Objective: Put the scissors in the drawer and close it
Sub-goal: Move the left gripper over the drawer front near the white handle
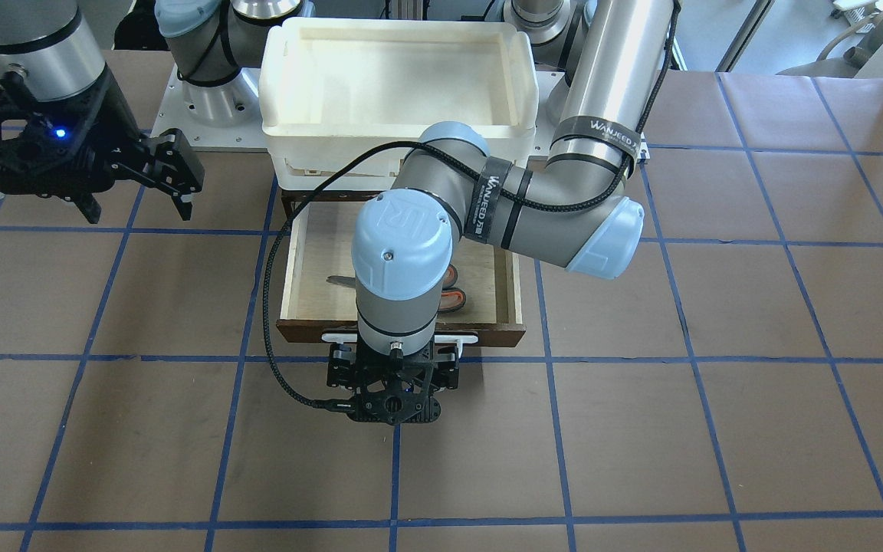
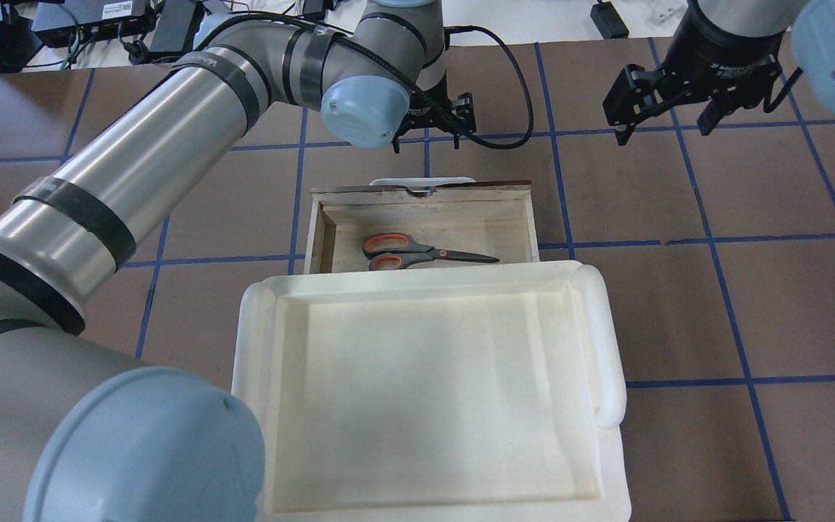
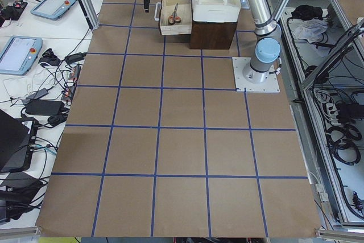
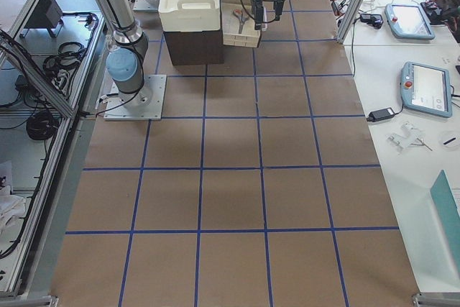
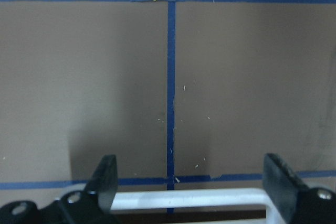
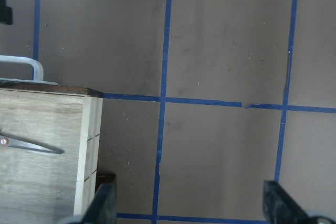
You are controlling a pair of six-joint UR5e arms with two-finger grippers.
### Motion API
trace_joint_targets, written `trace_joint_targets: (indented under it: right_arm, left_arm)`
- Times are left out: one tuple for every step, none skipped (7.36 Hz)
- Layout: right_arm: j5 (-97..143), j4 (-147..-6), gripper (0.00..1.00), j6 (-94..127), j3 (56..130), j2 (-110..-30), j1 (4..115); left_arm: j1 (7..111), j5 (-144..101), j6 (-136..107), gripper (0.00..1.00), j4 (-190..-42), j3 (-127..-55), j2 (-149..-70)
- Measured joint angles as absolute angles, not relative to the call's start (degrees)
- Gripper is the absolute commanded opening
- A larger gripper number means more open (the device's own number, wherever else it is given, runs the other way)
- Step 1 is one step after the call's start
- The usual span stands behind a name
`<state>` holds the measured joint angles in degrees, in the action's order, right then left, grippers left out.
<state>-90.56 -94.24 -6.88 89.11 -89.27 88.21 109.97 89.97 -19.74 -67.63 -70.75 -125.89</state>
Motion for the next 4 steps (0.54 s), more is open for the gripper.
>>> trace_joint_targets:
  right_arm:
    - [-90.7,-94.2,1.0,-6.3,89.4,-89.4,89.0]
    - [-90.9,-94.2,1.0,-6.1,89.8,-89.6,89.4]
    - [-91.0,-94.1,1.0,-6.0,90.4,-89.7,89.6]
    - [-91.3,-94.1,1.0,-6.0,90.9,-89.8,89.6]
  left_arm:
    - [110.0,90.4,-19.4,1.0,-66.7,-70.6,-127.3]
    - [110.0,90.6,-19.2,1.0,-66.2,-70.5,-128.5]
    - [110.0,90.7,-19.0,1.0,-66.0,-70.5,-129.5]
    - [110.0,90.7,-18.9,1.0,-66.0,-70.5,-130.5]
